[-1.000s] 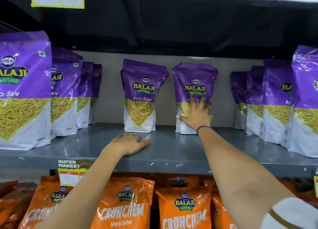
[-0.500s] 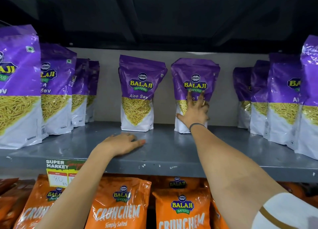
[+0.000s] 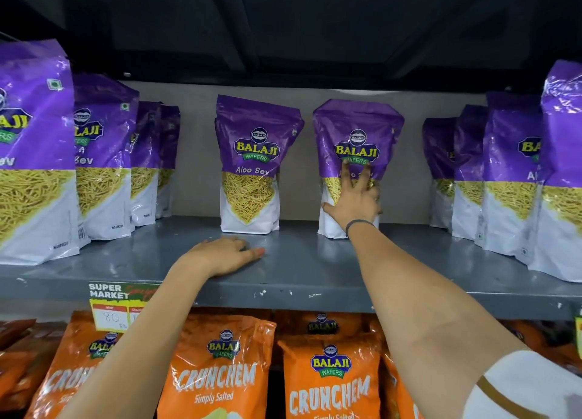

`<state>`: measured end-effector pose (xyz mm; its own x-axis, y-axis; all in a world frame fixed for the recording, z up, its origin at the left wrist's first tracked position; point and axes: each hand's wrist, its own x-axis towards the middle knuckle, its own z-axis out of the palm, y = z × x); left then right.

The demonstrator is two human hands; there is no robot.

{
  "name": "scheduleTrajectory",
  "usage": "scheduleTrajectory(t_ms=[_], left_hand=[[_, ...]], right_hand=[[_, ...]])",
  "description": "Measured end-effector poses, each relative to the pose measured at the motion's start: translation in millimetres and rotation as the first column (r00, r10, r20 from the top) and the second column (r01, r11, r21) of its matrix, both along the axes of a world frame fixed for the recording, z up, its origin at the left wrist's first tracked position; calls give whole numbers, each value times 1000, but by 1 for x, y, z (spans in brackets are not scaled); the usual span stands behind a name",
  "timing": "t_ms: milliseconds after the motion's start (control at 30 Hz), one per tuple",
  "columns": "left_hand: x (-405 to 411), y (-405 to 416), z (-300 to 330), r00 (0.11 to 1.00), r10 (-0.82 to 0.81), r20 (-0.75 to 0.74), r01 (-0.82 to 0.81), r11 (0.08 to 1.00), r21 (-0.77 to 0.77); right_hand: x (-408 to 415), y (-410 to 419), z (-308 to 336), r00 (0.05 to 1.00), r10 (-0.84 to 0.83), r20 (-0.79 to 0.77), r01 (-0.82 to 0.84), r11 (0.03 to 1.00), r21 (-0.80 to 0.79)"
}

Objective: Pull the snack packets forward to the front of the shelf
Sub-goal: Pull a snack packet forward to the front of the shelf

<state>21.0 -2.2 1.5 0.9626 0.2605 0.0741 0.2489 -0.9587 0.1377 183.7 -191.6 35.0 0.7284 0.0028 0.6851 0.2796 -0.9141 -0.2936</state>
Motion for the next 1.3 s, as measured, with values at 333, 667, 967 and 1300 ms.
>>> scheduleTrajectory(t_ms=[333,667,967,1300], left_hand=[[0,0,0,1000,1,3,-1,1000,-15],[0,0,0,1000,5,6,-5,1000,-13],[-2,-1,0,1000,11,4,-11,1000,-18],[-1,0,-1,1000,-11,11,11,1000,-10]], right_hand=[[-18,-8,2,1000,1,-30,-2,1000,-18],[-40,-18,2,1000,-4,-23,4,1000,-29],[-59,-27,-1,1000,-22,17,23,999,-49],[-84,-39,-5,999,-10,52,11,1000,-17]])
